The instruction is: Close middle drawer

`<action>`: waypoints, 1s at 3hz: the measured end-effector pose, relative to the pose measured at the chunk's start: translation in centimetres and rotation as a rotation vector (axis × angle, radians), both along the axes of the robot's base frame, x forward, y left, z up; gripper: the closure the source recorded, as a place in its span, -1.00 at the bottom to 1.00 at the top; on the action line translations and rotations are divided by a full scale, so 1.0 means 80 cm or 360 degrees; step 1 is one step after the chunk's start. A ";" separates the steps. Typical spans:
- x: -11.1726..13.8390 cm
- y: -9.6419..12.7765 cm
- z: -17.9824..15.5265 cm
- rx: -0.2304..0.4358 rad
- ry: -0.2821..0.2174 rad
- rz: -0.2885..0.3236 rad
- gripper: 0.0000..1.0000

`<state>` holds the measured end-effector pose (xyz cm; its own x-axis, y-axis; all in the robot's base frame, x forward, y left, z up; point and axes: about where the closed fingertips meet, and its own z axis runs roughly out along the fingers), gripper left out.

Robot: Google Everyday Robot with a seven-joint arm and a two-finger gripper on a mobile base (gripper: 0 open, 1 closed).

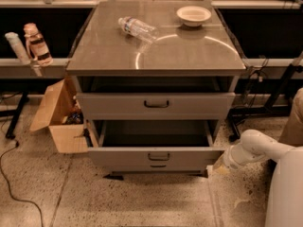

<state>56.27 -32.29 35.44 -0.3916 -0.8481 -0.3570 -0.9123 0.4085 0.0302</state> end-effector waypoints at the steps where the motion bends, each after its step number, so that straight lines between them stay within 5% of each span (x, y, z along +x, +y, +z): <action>1: 0.032 -0.005 0.005 -0.0033 -0.0029 -0.0036 1.00; 3: 0.063 -0.009 0.011 -0.0045 -0.0067 -0.0075 1.00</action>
Offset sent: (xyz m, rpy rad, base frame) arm 0.0828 -0.0174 0.0128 -0.0607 -0.0563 -0.0747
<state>61.28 -33.01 36.29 -0.4167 -0.8389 -0.3501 -0.8921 0.4514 -0.0198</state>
